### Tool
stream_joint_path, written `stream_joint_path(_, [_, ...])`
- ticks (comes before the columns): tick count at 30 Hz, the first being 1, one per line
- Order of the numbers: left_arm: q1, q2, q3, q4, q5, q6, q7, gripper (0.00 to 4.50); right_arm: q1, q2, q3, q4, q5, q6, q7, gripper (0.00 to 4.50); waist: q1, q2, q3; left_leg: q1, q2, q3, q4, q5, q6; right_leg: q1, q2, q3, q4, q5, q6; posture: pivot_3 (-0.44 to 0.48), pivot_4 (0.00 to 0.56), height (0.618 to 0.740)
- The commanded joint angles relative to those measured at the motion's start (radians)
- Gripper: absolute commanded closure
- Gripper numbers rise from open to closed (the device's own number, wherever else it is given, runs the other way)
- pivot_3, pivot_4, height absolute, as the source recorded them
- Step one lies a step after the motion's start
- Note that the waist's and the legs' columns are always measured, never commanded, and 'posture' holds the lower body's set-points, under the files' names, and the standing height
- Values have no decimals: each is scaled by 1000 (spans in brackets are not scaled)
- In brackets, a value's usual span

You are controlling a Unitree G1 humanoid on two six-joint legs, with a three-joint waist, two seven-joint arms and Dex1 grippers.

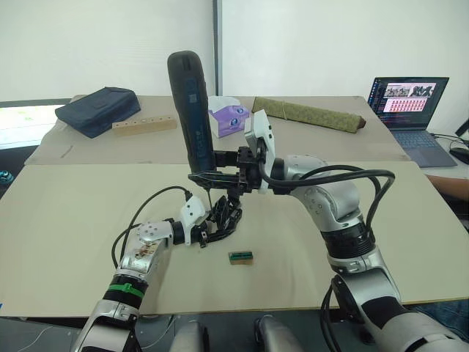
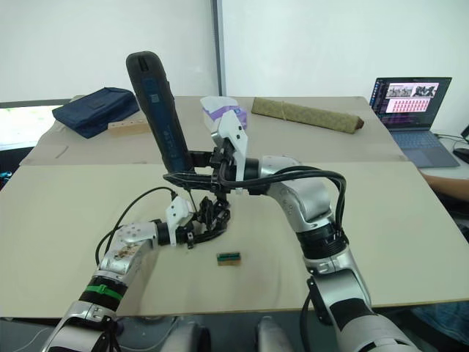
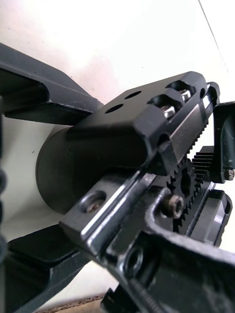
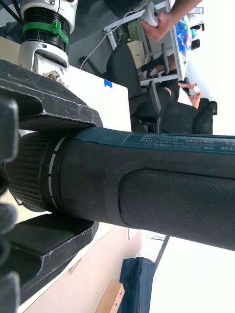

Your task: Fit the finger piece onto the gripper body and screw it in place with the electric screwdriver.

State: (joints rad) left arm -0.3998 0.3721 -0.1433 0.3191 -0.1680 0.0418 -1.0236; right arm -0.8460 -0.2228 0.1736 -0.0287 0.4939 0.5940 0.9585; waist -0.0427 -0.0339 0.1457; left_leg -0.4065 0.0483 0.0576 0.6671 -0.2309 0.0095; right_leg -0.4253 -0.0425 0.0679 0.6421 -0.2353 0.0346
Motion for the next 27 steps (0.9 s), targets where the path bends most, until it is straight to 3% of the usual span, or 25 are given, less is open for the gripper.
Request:
stream_joint_path(1, [29,12,-21,15,9,33,-10,2199,-28,4,-34,-33,26,-28,3,2563,0,0,0,0,0,0,0,0,0,0,0,0,0,0,0,0,150,740])
stream_joint_path(27, [28,8,-23,27,11,24,-10,2199,-37,0,-50,-33,33,-34,7,2563,0,0,0,0,0,0,0,0,0,0,0,0,0,0,0,0,150,740])
